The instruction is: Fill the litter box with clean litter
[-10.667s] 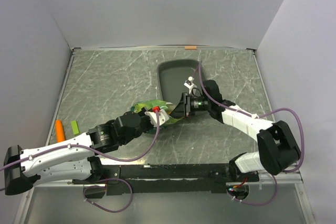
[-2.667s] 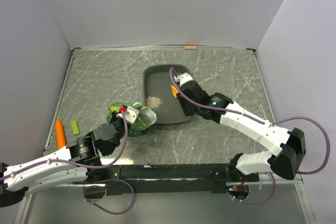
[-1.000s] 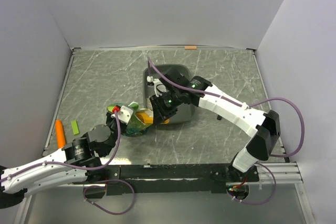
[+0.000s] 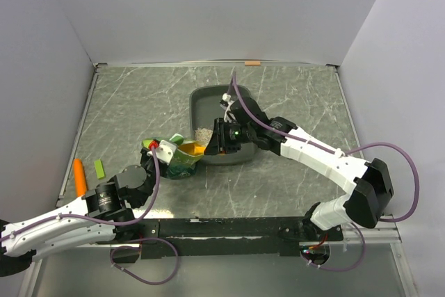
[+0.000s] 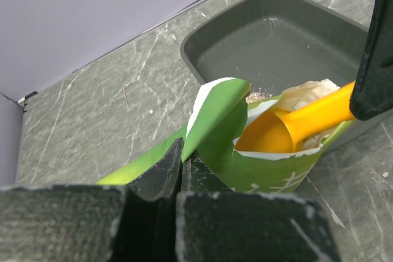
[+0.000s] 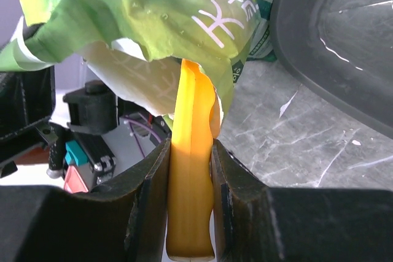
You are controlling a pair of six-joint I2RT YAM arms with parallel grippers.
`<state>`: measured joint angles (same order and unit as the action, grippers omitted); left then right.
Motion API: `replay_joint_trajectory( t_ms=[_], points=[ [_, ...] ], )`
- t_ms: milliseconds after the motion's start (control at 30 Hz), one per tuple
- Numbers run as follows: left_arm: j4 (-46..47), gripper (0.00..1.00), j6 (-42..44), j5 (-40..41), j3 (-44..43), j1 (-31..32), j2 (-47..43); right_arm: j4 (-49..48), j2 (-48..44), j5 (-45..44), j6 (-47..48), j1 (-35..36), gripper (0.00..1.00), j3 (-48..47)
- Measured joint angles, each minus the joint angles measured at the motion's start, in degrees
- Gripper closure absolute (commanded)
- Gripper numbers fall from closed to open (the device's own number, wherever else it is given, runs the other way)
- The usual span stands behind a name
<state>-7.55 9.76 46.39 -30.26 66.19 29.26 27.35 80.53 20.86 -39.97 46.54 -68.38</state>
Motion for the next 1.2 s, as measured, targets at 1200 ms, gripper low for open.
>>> replay_joint_trajectory(
  t_ms=[1200],
  points=[
    [0.0, 0.99, 0.0, 0.0, -0.3, 0.0, -0.1, -4.2, -1.7, -7.4, -5.8, -0.2, 1.00, 1.7]
  ],
)
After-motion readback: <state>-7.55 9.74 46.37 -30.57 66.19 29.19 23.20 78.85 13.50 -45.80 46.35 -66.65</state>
